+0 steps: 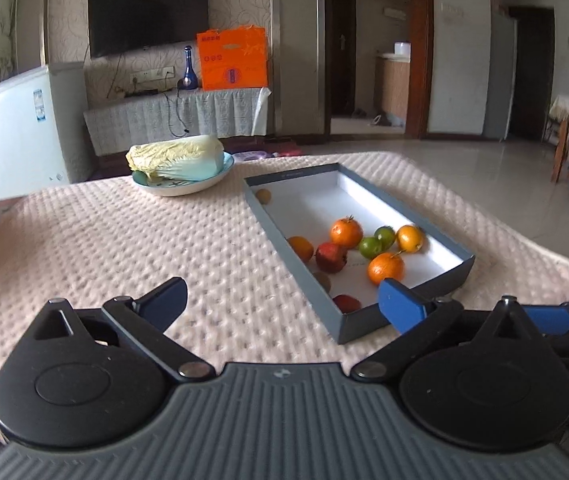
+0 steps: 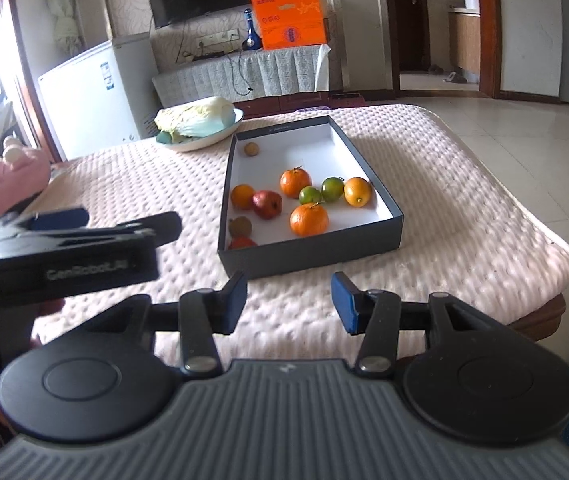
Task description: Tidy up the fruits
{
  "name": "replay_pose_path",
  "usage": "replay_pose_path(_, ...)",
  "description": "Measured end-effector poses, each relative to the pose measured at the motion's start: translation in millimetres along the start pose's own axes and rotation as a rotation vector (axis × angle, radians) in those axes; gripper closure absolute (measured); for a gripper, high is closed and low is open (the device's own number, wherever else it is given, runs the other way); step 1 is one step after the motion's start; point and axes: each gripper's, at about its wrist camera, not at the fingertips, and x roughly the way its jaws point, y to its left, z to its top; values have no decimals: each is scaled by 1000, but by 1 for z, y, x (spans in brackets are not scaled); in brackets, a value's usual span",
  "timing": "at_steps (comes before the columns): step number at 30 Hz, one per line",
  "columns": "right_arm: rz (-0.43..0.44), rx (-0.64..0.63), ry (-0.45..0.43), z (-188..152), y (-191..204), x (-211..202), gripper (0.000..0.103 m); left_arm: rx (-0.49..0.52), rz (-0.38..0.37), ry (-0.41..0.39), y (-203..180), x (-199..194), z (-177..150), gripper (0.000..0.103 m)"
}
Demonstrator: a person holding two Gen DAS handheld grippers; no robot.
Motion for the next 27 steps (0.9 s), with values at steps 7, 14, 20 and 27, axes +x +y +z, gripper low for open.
replay_pose_path(7,-18,-19,47,-1,-4,6,54,65,12,-8,-19,-8,-4,0)
replay_pose_path(14,-45,-29,136,-7,-14,15,53,35,-38,9,-23,-17,-8,0)
replay_pose_path(20,-73,-21,162,-12,-26,15,53,38,-38,22,-27,-13,-9,0)
replay_pose_path(27,-83,-28,173,-13,-28,15,53,48,-40,33,-30,-7,-11,0)
